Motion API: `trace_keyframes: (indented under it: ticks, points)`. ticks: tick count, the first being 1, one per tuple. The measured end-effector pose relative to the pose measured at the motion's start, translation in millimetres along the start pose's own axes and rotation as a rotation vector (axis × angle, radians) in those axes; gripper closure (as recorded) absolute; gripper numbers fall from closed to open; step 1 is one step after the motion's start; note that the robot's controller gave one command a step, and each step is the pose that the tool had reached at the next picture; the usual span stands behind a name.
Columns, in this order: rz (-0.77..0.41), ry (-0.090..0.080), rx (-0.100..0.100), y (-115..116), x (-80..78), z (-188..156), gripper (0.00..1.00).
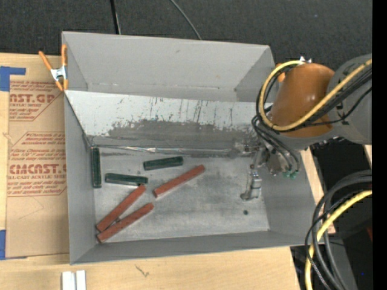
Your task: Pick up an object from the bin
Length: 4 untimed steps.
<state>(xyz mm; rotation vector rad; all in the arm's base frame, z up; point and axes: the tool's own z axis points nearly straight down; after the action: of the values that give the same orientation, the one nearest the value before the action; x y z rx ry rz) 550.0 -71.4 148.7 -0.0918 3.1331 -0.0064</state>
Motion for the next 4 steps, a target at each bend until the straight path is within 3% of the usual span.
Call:
trace_keyframes:
  ticks: [1, 2, 3, 4]
  points:
    - [-0.101, 0.003, -0.005, 33.3, -6.7, 45.8, 0.00]
    - [-0.037, 0.009, -0.006, 56.5, -35.8, 59.3, 0.00]
    - [-0.127, 0.004, -0.005, 92.5, -45.5, 78.5, 1.00]
    - [-0.127, 0.004, -0.005, 92.5, -45.5, 78.5, 1.00]
